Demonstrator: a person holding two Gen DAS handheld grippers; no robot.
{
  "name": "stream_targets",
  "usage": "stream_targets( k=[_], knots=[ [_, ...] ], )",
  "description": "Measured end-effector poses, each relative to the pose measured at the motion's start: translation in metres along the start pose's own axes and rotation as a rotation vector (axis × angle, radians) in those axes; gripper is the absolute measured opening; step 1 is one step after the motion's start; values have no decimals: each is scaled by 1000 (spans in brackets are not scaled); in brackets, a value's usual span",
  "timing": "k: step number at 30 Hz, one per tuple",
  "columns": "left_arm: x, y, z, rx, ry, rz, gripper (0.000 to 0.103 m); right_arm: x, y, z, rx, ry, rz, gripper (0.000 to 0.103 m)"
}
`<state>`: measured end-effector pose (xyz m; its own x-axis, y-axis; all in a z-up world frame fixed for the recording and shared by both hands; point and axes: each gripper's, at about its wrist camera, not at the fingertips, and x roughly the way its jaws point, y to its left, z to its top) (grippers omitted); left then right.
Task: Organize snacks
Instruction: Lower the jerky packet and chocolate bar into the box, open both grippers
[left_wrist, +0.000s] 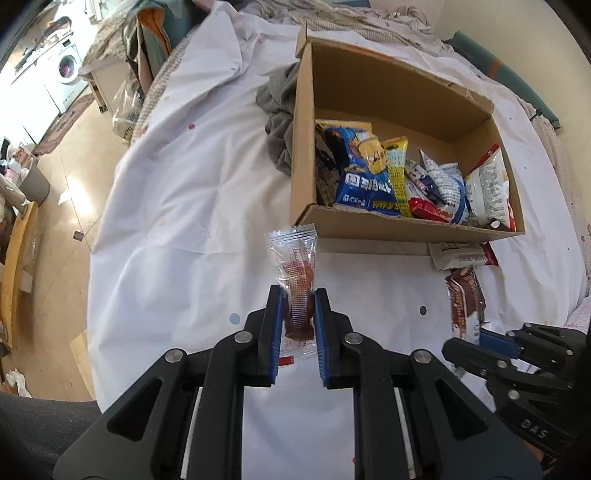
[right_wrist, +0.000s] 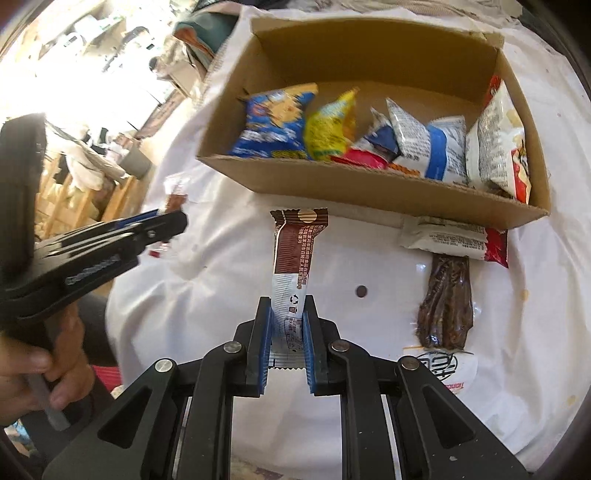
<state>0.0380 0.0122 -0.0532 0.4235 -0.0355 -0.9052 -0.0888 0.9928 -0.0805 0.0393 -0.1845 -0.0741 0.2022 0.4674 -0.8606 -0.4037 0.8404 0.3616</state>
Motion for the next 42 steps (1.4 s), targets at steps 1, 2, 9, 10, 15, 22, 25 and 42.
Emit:
stream_targets(
  k=[1,2,9,10,15,22,25,42],
  knots=[
    [-3,0,0,2,-12,1,13,-4,2,0,-5,-17,15,16],
    [-7,0,0,4,-25,4,13,-8,6,1,-13,-39,32,16],
    [-39,3,8,3,-125,-9,13,-56,12,9,-14,-239,115,16],
    [-45,2,11,2,-138,-14,13,-64,8,11,4,-277,128,16],
    [-64,-5,28,22,-187,-33,13,-88,-3,24,53,-396,138,16],
    [-73,-20,61,66,-229,-48,13,-108,-29,42,116,-481,114,16],
    [-72,-27,75,83,-242,-50,13,-106,-37,49,134,-483,101,16],
    [-7,-56,109,170,-242,-80,13,-55,-69,88,154,-363,-12,16]
  ],
)
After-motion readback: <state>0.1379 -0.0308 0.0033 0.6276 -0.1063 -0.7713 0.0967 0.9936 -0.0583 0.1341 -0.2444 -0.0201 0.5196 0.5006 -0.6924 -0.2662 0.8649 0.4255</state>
